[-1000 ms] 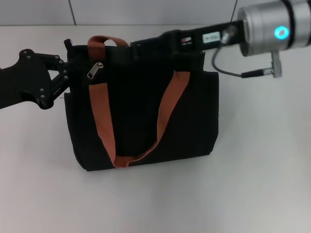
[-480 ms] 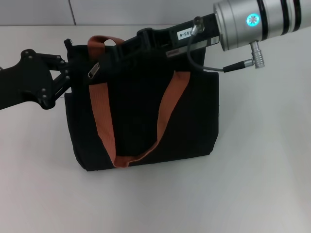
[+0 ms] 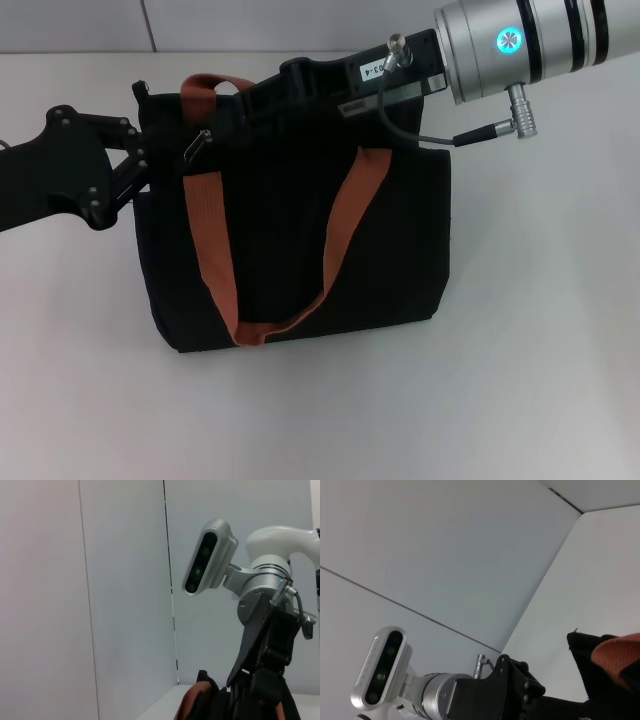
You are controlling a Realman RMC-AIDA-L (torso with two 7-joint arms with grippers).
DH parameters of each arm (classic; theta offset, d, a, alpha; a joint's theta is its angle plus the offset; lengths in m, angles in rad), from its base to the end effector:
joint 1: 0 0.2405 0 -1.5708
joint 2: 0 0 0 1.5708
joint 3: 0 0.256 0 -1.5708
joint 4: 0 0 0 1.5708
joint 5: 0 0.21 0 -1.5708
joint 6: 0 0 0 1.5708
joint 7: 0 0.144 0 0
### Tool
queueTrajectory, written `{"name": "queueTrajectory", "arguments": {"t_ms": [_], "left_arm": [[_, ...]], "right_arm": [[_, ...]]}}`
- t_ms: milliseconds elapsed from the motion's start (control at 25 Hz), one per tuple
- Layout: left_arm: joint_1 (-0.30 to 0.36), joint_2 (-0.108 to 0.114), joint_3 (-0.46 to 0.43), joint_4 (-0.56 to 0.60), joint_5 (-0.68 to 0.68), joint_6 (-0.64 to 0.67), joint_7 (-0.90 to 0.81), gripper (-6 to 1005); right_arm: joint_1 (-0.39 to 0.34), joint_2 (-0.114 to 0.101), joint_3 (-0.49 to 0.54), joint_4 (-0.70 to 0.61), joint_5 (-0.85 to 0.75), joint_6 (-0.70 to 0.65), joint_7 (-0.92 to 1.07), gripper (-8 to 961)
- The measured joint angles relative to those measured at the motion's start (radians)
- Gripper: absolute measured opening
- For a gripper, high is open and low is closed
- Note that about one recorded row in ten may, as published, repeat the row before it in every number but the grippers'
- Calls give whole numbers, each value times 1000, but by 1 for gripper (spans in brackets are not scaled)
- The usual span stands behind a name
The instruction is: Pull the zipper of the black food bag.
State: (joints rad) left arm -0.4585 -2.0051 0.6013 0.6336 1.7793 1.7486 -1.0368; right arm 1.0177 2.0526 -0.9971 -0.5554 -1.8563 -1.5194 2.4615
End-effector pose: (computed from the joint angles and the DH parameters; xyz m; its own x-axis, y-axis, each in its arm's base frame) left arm -0.2683 0.3140 0.0558 0.7710 -0.0471 0.6351 0.2370 -0.9044 -0.3548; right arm 0.0764 0.3946 -0.0377 0.4790 -0.8572 -0.1893 -0.7677 -0.5136 0.3832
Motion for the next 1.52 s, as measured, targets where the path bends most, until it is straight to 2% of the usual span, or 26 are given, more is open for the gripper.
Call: {"name": "queueTrajectory", "arguments": {"t_ms": [200, 840, 1520], "left_arm": [[-1, 0, 0, 2, -4, 2, -1, 34], [-9, -4, 0, 0, -8, 14, -1, 36], [-12, -4, 0, 1, -20, 25, -8, 38]], "right_arm": [[0, 2, -1, 3, -16, 23, 19, 295], [31, 27, -55, 14, -23, 64, 61, 295], [24, 29, -52, 14, -14, 78, 46, 286]]}}
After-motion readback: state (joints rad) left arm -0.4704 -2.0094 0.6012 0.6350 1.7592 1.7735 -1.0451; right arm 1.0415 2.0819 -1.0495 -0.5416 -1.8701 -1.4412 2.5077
